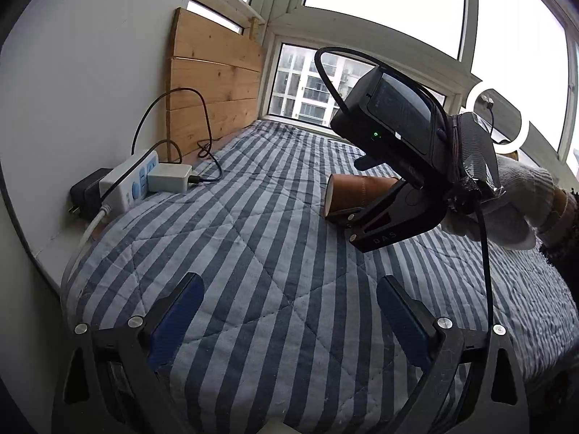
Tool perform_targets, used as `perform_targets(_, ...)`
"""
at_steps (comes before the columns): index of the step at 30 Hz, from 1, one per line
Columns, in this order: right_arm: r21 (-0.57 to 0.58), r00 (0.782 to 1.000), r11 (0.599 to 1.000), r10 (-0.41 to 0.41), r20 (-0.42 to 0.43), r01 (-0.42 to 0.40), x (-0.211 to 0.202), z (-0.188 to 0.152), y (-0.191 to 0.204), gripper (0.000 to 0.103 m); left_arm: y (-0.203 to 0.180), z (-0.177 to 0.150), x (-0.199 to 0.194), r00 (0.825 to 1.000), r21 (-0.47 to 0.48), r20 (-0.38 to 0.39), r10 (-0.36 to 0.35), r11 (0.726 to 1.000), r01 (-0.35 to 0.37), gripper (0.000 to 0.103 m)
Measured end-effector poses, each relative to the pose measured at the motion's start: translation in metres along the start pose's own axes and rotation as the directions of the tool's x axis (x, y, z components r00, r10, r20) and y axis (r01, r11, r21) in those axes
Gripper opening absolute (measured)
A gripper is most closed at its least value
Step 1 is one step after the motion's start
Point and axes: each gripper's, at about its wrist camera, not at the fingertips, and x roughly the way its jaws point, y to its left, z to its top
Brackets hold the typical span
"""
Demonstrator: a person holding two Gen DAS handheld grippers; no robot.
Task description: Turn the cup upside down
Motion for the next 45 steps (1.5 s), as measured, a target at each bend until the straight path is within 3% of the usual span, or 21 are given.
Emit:
perform_targets(3,0.016,1.0,1.0,-0.008,-0.011,0.008,0.001,-0.002,-0.003,0.063,-0.001,0.001,-0.001,1.0,0.0,0.002,-0.002,1.0,0.002,0.098)
perform_targets(15,0.107,0.999,0.994,-0.004,0.038,0.0,-0.015,-0.012,-0.014,0.061,-0.021,0.001,0.006,1.0,0.054,-0.003,0.008,0.999,-0.008,0.098)
perform_targets(20,0.216,0.995,0.976,0.009,0.104,-0.031,-0.032,-0.027,-0.028,0.06,-0.038,0.003,0.009,1.0,0.1,0.005,0.015,0.995,-0.015,0.098)
perform_targets(24,0.339,0.988,0.939,0.01,0.156,-0.064,-0.044,-0.052,-0.046,0.06,-0.054,0.005,0.009,1.0,0.127,0.007,-0.004,0.992,0.003,0.098)
perform_targets(27,0.467,0.974,0.876,0.019,0.224,-0.125,-0.06,-0.083,-0.068,0.059,-0.067,0.006,0.006,1.0,0.148,0.013,-0.023,0.989,0.021,0.098)
perform_targets(34,0.723,0.935,0.645,-0.036,0.352,-0.248,-0.092,-0.19,-0.114,0.059,-0.098,0.003,0.006,0.997,0.182,0.008,-0.082,0.98,0.079,0.098)
perform_targets(40,0.807,0.912,0.53,-0.14,0.385,-0.26,-0.111,-0.256,-0.122,0.059,-0.126,0.0,0.014,0.993,0.206,-0.021,-0.12,0.971,0.122,0.098)
perform_targets(45,0.862,0.905,0.441,-0.208,0.37,-0.251,-0.111,-0.3,-0.121,0.059,-0.156,-0.002,0.019,0.987,0.238,-0.029,-0.156,0.958,0.158,0.098)
